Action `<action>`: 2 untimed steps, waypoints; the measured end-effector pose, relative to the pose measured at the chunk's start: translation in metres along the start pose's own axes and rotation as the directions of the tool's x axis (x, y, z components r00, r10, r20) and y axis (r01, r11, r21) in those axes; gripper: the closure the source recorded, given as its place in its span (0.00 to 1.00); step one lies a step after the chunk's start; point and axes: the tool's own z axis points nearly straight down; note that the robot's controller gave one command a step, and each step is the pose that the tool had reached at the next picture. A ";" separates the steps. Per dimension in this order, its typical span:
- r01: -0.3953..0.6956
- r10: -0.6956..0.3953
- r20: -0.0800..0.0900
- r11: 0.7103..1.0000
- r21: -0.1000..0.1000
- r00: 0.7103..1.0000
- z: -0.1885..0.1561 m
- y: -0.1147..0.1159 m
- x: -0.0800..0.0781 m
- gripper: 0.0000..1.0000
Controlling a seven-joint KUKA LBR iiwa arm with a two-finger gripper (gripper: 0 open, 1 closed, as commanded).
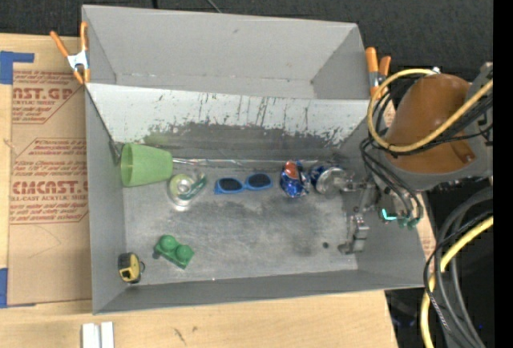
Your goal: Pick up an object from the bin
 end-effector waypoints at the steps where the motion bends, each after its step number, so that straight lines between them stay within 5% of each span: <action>1: -0.066 0.066 0.015 0.998 -0.001 0.998 0.051 -0.018 -0.084 0.00; 2: -0.060 0.060 0.007 0.998 -0.003 0.998 0.074 0.038 -0.091 0.00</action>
Offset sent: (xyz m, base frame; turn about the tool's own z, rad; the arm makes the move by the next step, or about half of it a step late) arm 0.0801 -0.0187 -0.0499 0.0671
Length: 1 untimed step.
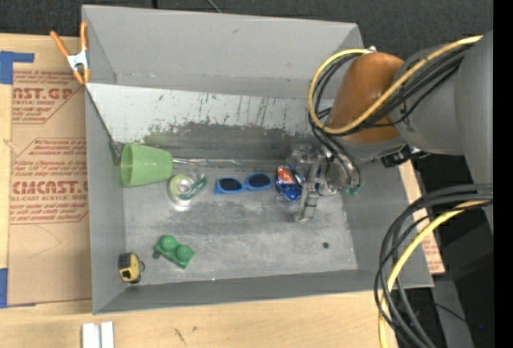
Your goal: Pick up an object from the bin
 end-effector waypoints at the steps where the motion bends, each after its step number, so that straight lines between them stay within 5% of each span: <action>1: -0.005 0.005 0.001 1.000 0.004 1.000 -0.001 -0.004 0.000 1.00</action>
Offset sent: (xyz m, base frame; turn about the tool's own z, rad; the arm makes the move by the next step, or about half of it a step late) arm 0.0000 0.0000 0.0000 0.0000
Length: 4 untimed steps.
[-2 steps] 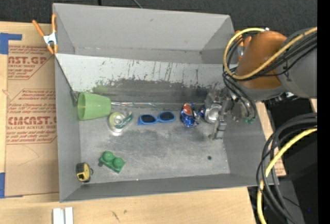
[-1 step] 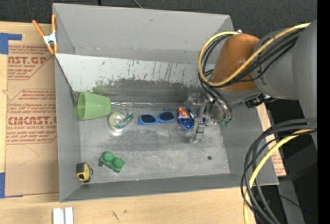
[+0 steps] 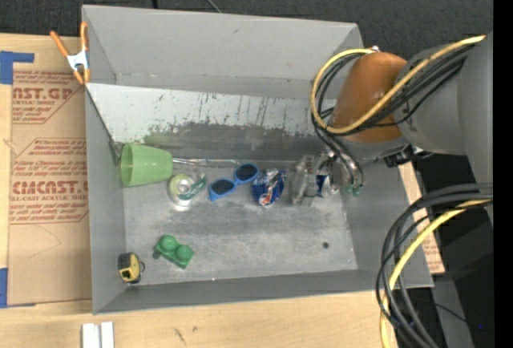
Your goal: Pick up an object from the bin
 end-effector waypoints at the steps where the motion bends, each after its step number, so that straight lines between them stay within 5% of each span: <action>1: 0.000 0.000 0.000 1.000 0.000 1.000 0.000 0.000 0.000 0.00; 2: 0.031 -0.031 0.000 1.000 -0.004 1.000 0.005 0.076 0.009 0.00; 3: 0.025 -0.025 0.003 1.000 -0.001 1.000 0.003 0.071 0.008 1.00; 4: 0.081 -0.081 0.008 0.997 0.000 0.997 -0.118 0.069 0.035 1.00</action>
Offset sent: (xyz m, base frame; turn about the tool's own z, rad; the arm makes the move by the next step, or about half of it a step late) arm 0.0000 0.0000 0.0000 0.0000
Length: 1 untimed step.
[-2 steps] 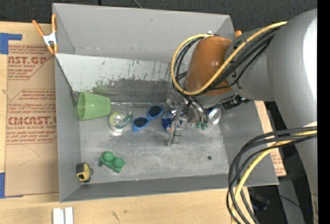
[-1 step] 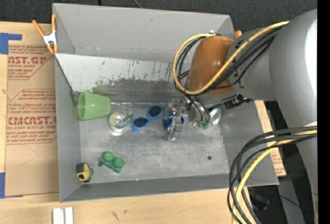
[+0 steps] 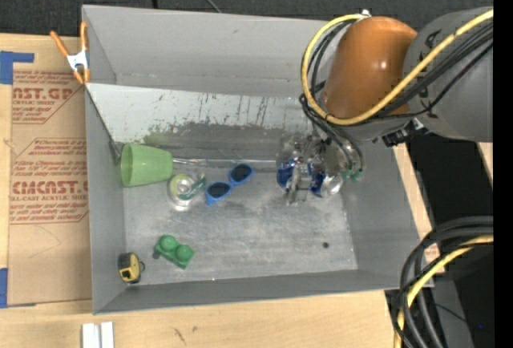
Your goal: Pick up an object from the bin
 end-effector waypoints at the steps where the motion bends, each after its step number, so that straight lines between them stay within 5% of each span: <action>1: 0.252 -0.252 -0.004 0.968 -0.001 0.968 -0.082 -0.012 0.045 1.00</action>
Offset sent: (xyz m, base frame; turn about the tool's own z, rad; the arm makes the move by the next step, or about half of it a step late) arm -0.0469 -0.0132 0.0803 -0.2549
